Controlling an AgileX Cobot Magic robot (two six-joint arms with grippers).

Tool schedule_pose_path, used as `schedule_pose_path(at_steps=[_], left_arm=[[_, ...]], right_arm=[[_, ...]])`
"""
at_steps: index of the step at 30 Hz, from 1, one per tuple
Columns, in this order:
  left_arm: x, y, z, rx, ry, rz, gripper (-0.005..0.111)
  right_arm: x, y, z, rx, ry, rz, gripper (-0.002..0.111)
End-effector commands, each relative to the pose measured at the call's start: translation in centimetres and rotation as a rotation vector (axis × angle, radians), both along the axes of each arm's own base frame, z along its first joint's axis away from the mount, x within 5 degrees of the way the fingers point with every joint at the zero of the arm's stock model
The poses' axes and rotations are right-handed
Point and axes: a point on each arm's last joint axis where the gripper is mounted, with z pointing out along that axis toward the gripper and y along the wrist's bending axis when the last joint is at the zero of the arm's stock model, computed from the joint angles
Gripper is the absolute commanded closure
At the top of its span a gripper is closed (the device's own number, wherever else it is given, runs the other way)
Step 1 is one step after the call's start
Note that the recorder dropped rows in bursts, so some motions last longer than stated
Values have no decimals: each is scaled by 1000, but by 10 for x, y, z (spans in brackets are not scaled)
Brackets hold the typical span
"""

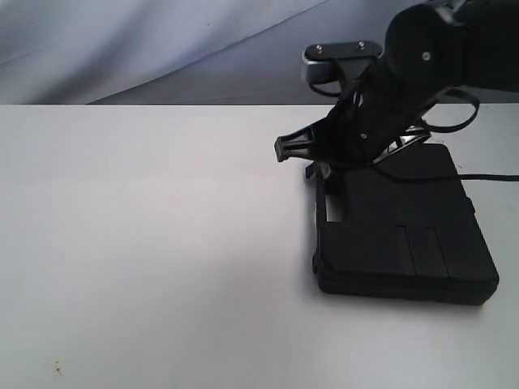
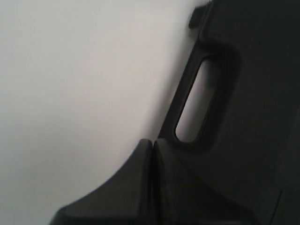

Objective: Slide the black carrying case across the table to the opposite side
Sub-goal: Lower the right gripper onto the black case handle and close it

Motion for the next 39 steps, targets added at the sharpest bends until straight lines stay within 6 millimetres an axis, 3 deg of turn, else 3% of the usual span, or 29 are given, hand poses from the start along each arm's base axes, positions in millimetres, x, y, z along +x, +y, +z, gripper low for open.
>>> schedule_pose_path(at_steps=[1,11,16,20,33,39], left_arm=[[0,0,-1,-1,-2,4,107],[0,0,-1,-1,-2,4,107],[0,0,-1,-1,-2,4,107],[0,0,-1,-1,-2,4,107],[0,0,-1,-1,-2,4,107],[0,0,-1,-1,-2,4,107]], right_arm=[[10,9,-16,-75,113,-18,108],[43,22,-15,0,63,-68,105],[56,11,-25,9,102,-129,81],[61,7,-36,2,141,-144,70],[69,13,-84,-35,221,-171,69],[70,14,-90,-26,229,-188,70]])
